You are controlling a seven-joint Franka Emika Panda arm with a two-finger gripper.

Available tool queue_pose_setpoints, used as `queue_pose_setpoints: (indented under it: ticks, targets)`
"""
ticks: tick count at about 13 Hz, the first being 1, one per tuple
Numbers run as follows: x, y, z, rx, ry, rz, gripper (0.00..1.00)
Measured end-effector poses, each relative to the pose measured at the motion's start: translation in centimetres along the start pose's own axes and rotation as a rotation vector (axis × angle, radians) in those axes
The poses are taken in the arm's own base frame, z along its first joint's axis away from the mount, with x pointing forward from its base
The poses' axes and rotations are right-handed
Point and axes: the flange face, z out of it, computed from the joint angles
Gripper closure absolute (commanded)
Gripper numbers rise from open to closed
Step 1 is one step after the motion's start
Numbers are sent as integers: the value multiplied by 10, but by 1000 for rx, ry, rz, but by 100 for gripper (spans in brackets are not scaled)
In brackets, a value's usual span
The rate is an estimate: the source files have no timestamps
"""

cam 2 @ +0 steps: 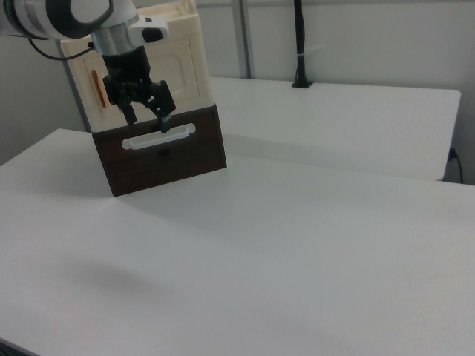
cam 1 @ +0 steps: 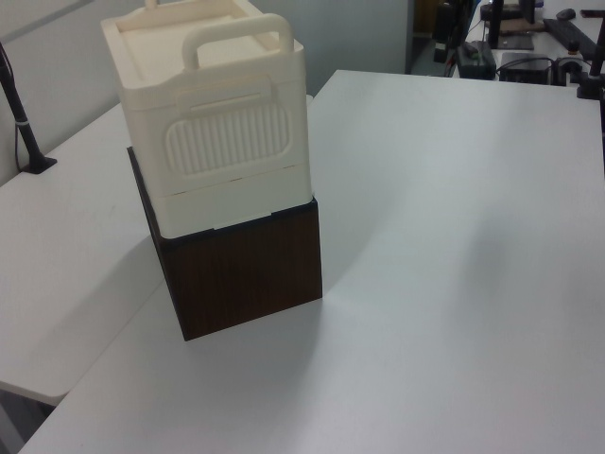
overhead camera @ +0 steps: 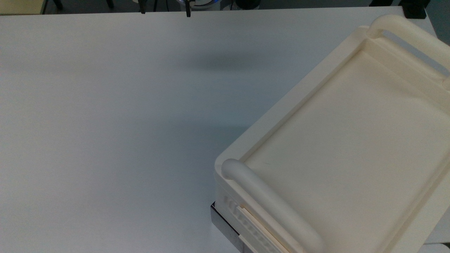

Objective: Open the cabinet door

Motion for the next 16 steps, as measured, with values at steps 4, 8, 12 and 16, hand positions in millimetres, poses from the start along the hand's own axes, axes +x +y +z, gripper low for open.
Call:
queue_pose_setpoints:
  ticks: [4, 8, 12, 16]
  targets:
    - [0, -1, 0, 0, 0, -59, 0]
    - [-1, -19, -2, 3, 5, -368, 0]
    - [-3, -49, -16, 4, 32, -480, 13]
    - [-5, -102, -30, 81, 99, -571, 36]
